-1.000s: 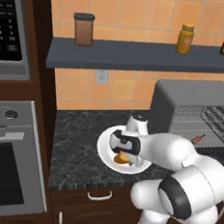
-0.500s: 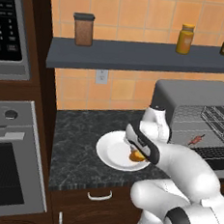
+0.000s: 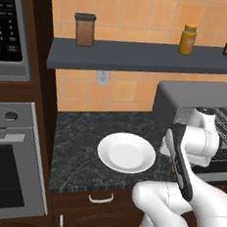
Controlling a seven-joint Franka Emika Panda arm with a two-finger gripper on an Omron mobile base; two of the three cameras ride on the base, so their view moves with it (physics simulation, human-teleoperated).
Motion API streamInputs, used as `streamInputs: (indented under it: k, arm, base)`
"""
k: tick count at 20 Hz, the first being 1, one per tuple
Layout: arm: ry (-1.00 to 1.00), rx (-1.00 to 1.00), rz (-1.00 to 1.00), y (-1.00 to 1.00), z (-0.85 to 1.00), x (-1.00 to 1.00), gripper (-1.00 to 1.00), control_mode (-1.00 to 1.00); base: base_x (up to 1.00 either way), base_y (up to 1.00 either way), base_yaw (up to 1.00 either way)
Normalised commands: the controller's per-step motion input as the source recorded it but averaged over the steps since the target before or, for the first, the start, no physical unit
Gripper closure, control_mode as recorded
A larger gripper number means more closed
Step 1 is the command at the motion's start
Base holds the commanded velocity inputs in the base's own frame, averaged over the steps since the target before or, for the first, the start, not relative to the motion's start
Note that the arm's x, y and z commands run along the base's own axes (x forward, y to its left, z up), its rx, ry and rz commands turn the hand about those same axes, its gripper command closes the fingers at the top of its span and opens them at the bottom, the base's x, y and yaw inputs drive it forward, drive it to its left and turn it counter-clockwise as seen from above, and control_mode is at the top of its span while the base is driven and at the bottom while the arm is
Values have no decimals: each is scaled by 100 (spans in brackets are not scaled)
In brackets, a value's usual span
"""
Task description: Pick up the kebab skewer and baguette bread, and place them inside the toaster oven. Close the toaster oven door and start by setting the timer.
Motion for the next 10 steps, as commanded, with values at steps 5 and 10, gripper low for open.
streamInputs:
  k: [5,10]
  arm:
    - [0,-13,29,-100,52,-29,100,-100]
    - [0,-8,16,-100,32,19,100,-100]
  base:
    - [0,0,0]
    - [0,0,0]
